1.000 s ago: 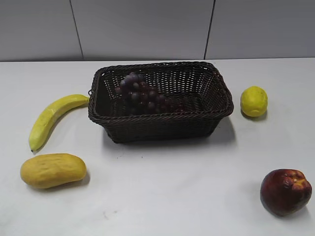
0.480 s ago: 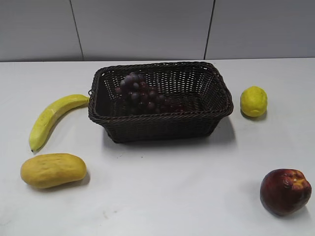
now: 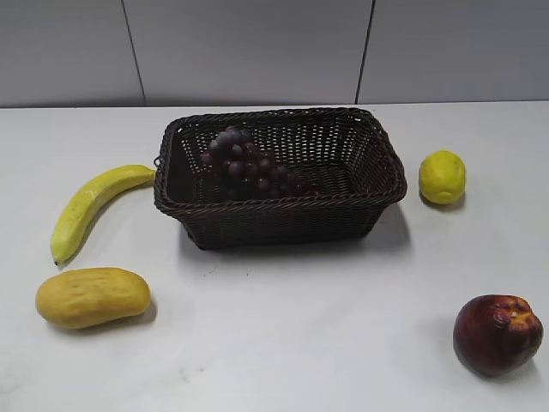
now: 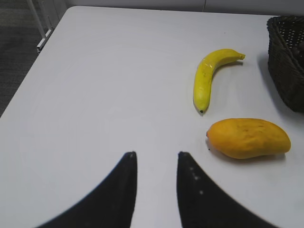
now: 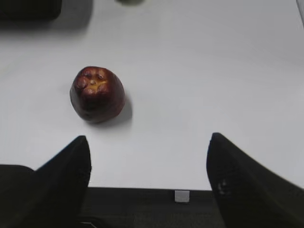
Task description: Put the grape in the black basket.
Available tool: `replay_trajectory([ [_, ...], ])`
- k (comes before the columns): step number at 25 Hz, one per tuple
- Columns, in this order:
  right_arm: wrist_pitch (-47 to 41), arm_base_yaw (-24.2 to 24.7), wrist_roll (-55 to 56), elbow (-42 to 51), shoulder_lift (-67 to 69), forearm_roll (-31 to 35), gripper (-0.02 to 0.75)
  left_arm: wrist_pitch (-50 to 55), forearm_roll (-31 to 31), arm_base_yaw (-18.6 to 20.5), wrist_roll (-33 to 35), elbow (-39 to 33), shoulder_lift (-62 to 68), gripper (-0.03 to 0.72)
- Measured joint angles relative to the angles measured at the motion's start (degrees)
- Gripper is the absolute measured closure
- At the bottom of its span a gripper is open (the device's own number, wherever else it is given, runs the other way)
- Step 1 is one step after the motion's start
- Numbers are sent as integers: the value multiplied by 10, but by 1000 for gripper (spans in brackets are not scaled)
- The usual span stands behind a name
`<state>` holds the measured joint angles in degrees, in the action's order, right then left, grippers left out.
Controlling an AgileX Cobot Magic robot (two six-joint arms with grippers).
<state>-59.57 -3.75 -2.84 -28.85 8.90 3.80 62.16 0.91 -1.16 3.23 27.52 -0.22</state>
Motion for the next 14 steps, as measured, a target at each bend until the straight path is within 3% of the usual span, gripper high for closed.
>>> replay_trajectory([
  [14,0,0,0,1,-92,1,165,0,0,0,0,0,0,454],
])
